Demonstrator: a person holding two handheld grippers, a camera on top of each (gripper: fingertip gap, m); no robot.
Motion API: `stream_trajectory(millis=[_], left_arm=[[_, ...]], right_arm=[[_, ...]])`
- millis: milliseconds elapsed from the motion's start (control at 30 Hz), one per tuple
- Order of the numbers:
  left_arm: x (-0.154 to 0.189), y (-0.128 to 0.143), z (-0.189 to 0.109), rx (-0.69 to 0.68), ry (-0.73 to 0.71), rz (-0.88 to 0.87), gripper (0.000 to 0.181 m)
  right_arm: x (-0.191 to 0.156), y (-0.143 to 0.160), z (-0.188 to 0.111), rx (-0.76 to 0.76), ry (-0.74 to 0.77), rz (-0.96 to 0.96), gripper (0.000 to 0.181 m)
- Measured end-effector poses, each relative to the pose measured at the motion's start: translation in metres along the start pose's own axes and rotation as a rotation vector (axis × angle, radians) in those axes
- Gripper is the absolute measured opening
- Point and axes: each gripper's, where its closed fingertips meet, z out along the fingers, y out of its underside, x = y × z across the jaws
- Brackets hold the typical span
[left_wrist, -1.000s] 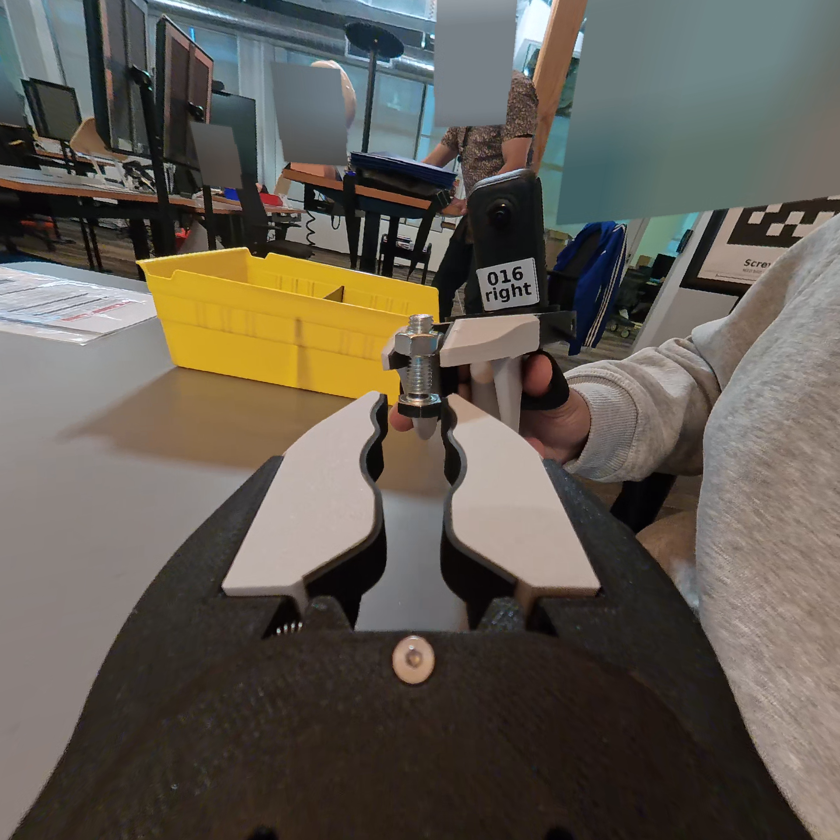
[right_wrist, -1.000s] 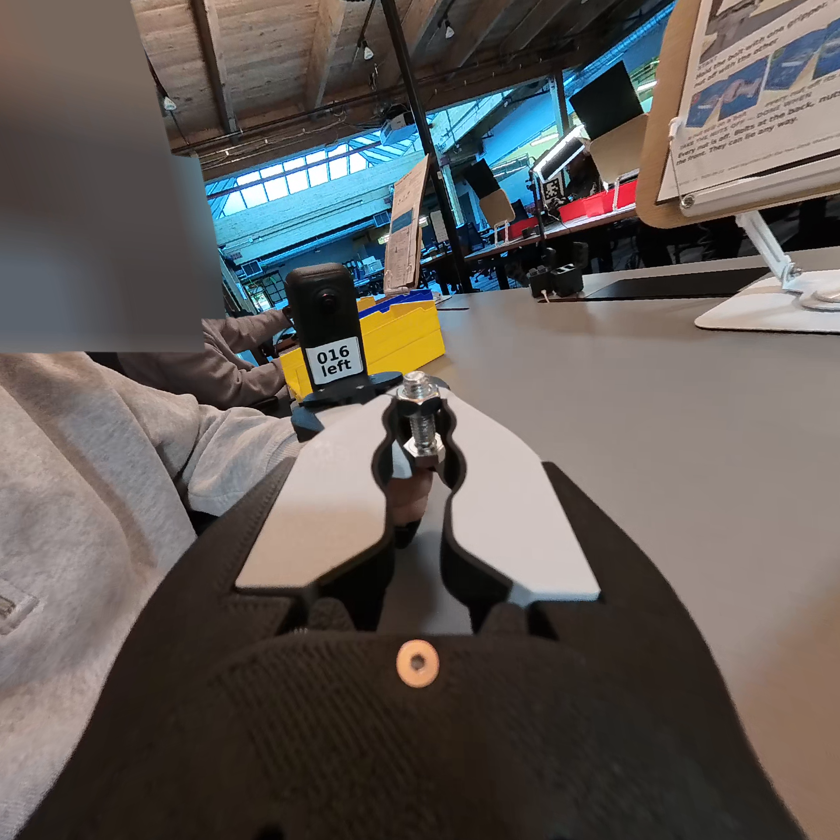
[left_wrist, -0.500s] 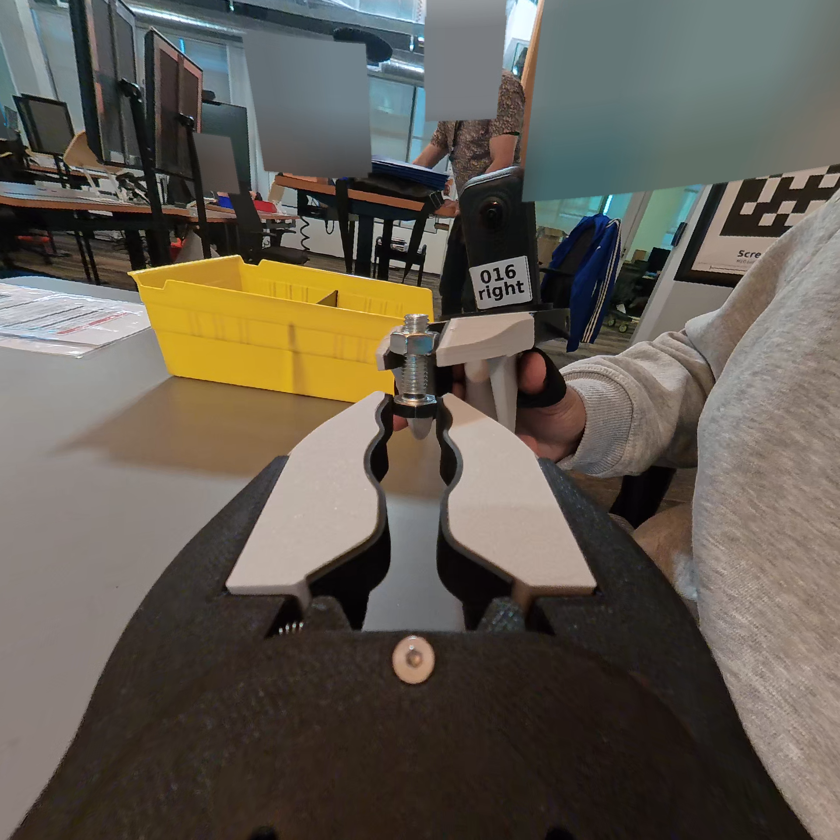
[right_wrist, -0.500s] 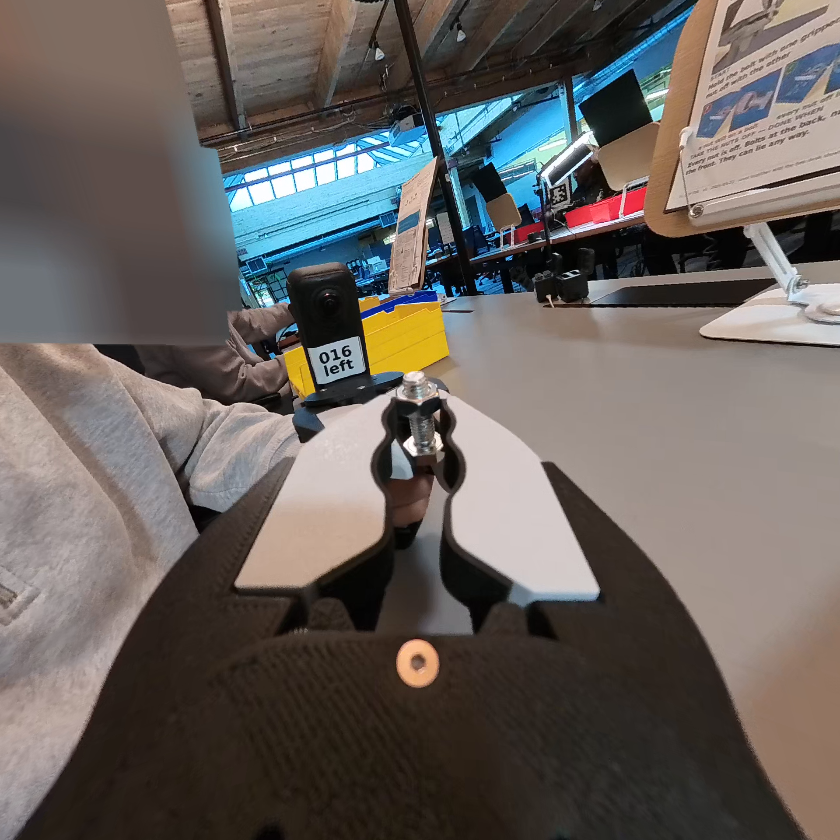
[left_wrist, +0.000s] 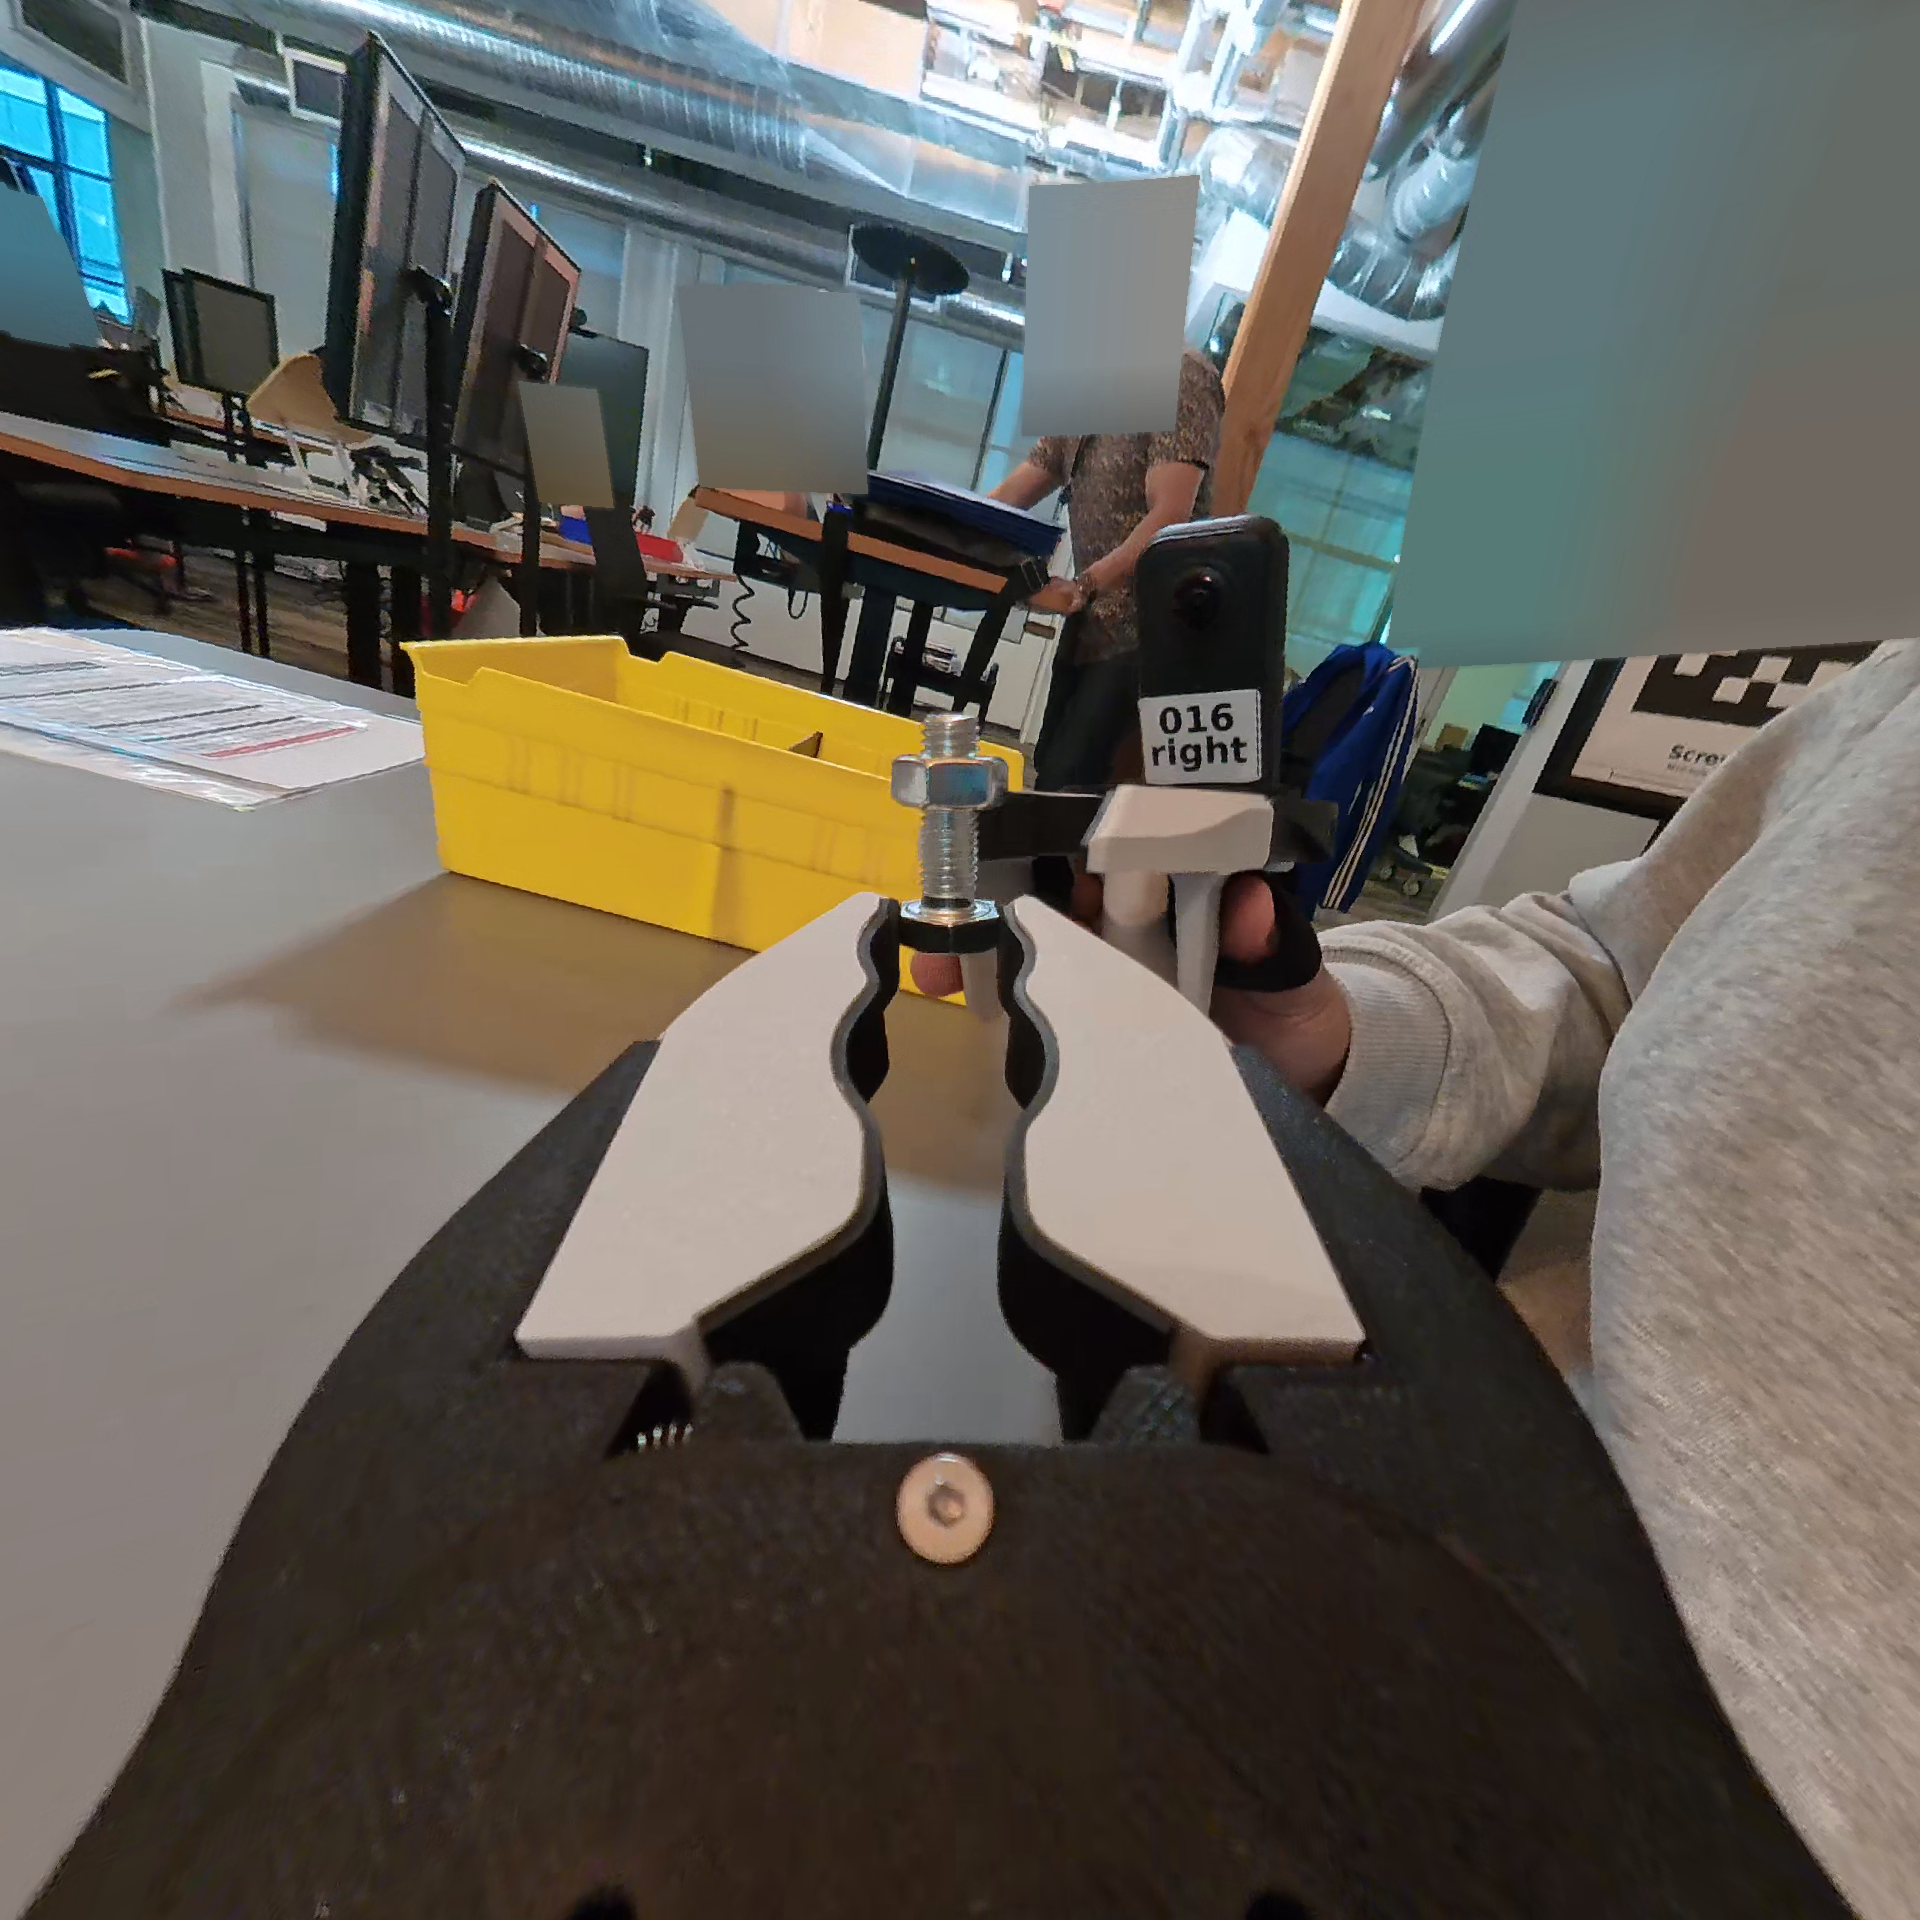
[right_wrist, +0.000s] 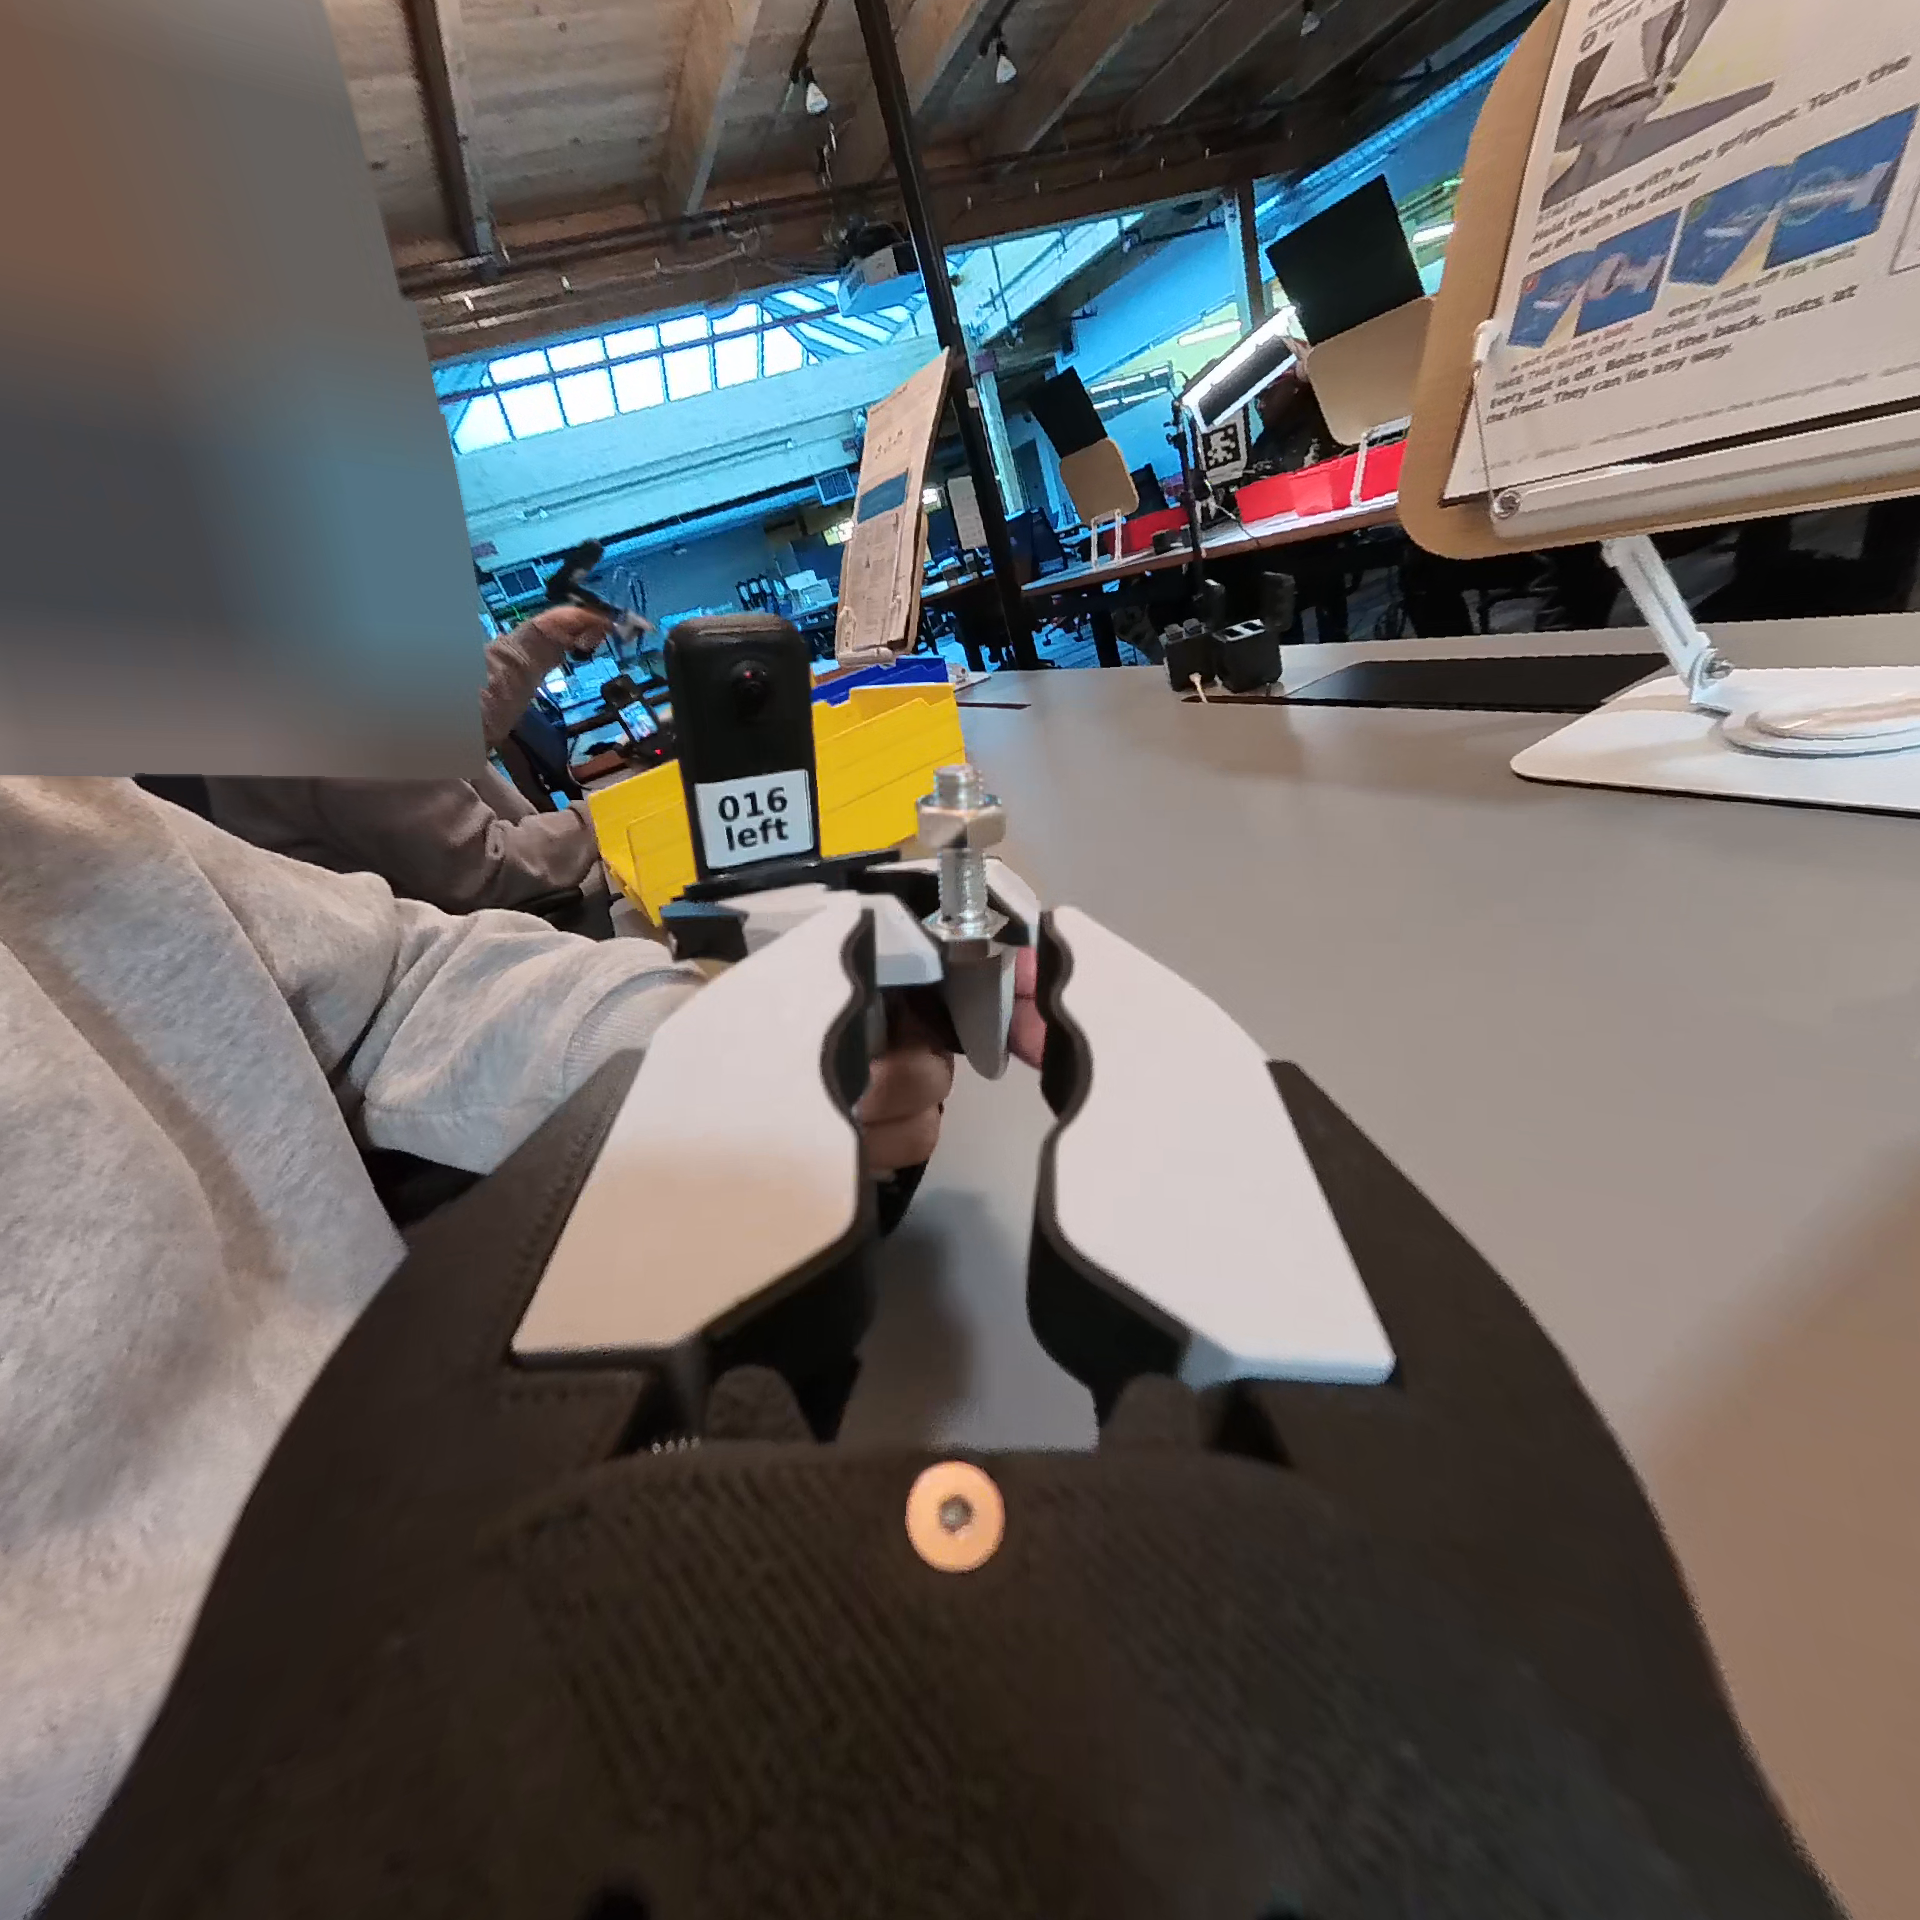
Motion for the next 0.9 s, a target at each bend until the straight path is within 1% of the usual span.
stream_trajectory(millis=[100, 300, 467, 733, 900], left_arm=[[0.000, 0.000, 0.000, 0.008, 0.005, -0.009, 0.018], [0.001, 0.004, 0.001, -0.011, 0.007, 0.014, 0.018], [0.005, 0.008, 0.003, -0.029, 0.020, 0.036, 0.018], [0.011, 0.011, 0.004, -0.042, 0.040, 0.050, 0.018], [0.013, 0.012, 0.005, -0.043, 0.044, 0.049, 0.018]], right_arm=[[-0.002, 0.003, 0.001, -0.022, 0.002, -0.027, 0.025], [-0.003, 0.003, 0.001, -0.022, 0.000, -0.034, 0.021], [-0.001, 0.004, 0.000, -0.029, 0.015, -0.054, 0.013], [-0.006, 0.010, 0.003, -0.066, 0.019, -0.125, 0.009], [-0.005, 0.010, 0.003, -0.065, 0.022, -0.129, 0.008]])
